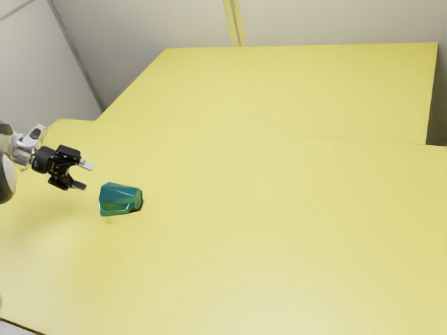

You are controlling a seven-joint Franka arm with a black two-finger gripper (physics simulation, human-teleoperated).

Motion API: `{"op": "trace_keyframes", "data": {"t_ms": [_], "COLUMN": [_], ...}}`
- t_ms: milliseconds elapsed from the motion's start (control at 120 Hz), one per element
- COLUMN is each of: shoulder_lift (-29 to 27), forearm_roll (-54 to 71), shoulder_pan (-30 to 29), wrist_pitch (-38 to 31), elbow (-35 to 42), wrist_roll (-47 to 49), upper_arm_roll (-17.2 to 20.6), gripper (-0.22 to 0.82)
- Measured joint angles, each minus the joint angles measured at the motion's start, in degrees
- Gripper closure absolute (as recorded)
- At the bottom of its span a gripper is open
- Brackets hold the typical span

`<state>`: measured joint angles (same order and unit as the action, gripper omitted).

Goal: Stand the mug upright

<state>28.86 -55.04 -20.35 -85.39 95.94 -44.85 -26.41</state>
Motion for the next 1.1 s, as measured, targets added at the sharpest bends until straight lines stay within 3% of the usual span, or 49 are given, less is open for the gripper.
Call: {"op": "trace_keyframes", "data": {"t_ms": [425,592,700,867,1100], "shoulder_lift": [3.0,2.9,2.8,2.2,-3.8], "forearm_roll": [-7.1,-7.5,-7.6,-7.7,-7.6], "shoulder_pan": [0.2,0.1,0.2,0.6,1.7], "wrist_pitch": [-2.0,-2.0,-2.1,-2.0,-1.9], "elbow": [3.5,3.7,3.7,3.7,6.9], "wrist_roll": [-6.1,-7.4,-8.1,-9.0,-9.9], "upper_arm_roll": [3.9,4.1,4.2,4.2,4.1], "gripper": [0.01,0.43,0.60,0.72,0.74]}}
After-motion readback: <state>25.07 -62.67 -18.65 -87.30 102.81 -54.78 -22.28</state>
